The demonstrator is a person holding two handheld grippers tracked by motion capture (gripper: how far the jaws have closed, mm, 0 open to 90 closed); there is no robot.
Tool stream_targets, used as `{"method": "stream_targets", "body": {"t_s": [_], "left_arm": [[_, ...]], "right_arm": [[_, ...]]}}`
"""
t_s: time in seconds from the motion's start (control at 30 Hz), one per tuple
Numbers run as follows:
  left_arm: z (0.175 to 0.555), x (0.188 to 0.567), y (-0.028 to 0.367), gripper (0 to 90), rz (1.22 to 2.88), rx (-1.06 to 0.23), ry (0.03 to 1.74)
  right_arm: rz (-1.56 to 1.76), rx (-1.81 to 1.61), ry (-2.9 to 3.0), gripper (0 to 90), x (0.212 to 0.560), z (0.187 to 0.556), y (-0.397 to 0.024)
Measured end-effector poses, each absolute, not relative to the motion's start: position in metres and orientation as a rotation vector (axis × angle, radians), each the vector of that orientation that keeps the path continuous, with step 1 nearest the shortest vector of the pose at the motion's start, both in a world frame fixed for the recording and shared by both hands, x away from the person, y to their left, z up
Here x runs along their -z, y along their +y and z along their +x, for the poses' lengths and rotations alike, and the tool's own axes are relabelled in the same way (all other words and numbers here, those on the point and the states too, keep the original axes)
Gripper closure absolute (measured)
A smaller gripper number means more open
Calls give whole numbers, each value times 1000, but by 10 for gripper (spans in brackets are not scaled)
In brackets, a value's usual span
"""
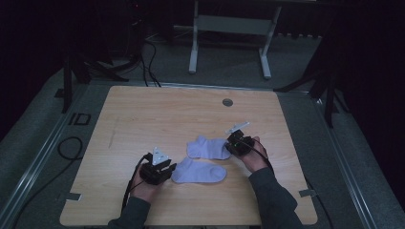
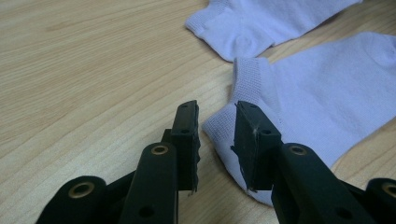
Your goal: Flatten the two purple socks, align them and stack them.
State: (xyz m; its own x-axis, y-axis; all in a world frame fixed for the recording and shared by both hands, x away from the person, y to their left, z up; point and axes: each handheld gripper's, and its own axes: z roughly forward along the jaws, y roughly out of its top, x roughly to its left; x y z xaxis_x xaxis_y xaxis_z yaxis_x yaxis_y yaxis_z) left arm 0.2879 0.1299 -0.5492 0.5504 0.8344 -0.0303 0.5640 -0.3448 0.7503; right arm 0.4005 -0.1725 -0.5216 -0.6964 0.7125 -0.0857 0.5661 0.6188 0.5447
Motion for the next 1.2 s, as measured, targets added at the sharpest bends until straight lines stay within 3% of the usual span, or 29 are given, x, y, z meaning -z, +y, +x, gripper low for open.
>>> {"method": "stream_targets", "body": {"t_s": [0.7,0.9,1.2], "left_arm": [[288,549,131,696,2049,-469,1126],[288,549,131,696,2051,-470,1128],[289,550,129,687,2067,-462,1117]], "right_arm": [[1087,-613,2535,845,532,397,-198],[1088,-649,2498,688,520,394,-206],[992,-740,2509,607,505,394,-179]]}}
